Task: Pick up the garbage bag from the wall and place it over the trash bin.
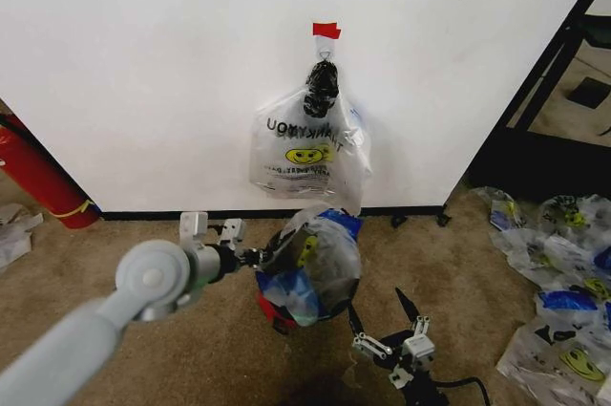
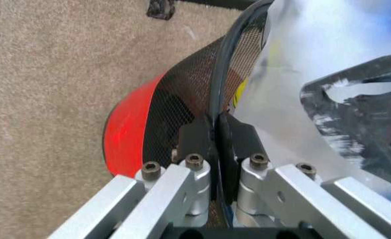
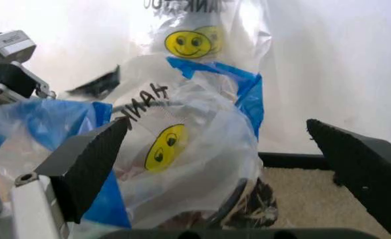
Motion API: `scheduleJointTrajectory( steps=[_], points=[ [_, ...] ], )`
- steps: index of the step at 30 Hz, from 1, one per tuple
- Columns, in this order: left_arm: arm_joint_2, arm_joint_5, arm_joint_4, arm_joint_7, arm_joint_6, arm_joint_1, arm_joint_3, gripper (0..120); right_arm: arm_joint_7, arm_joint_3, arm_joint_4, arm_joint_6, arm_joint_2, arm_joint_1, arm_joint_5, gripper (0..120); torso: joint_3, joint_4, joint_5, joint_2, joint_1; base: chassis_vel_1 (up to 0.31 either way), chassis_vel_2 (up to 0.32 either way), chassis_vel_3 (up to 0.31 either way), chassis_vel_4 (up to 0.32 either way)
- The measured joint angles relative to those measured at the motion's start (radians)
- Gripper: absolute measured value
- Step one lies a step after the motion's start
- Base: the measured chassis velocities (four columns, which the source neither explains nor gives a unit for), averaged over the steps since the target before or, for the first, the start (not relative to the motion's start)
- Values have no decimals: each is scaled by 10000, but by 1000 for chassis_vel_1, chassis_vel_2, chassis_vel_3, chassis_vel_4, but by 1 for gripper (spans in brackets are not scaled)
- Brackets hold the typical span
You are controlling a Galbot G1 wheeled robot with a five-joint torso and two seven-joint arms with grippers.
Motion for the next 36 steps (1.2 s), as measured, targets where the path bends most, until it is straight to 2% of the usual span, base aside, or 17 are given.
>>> scheduleJointTrajectory(
  steps=[3,5,8,12,20,29,35,36],
  points=[
    [-479,143,78,-385,-361,28,84,0,38,182,128,-36,6,-141,47,100,0,-2,1,0,0,0,0,0,0],
    [-556,200,118,-424,-419,30,114,0,40,208,149,-38,8,-162,48,100,0,-2,2,0,0,0,0,0,0],
    [-1246,770,539,-630,-886,64,356,0,66,337,302,-55,55,-284,46,100,0,-2,-2,0,0,0,0,0,0],
    [-1808,1274,917,-715,-1311,134,483,0,81,425,441,-66,91,-410,30,100,1,-2,-1,1,0,0,0,0,0],
    [-2409,1896,1438,-561,-1707,455,434,0,97,317,452,-62,184,-436,-120,100,0,2,0,1,0,0,0,0,0],
    [-2375,2160,1295,-481,-1409,911,218,4,107,230,453,-59,218,-412,-227,100,0,-3,-2,1,0,0,0,0,0],
    [-2005,2432,814,-475,-1021,1278,-31,29,110,87,464,-52,259,-382,-303,100,3,-3,-2,0,1,0,0,0,0],
    [-2005,2432,814,-475,-1021,1278,-31,29,110,87,464,-52,259,-382,-303,100,3,-3,-2,0,1,0,0,0,0]
  ],
)
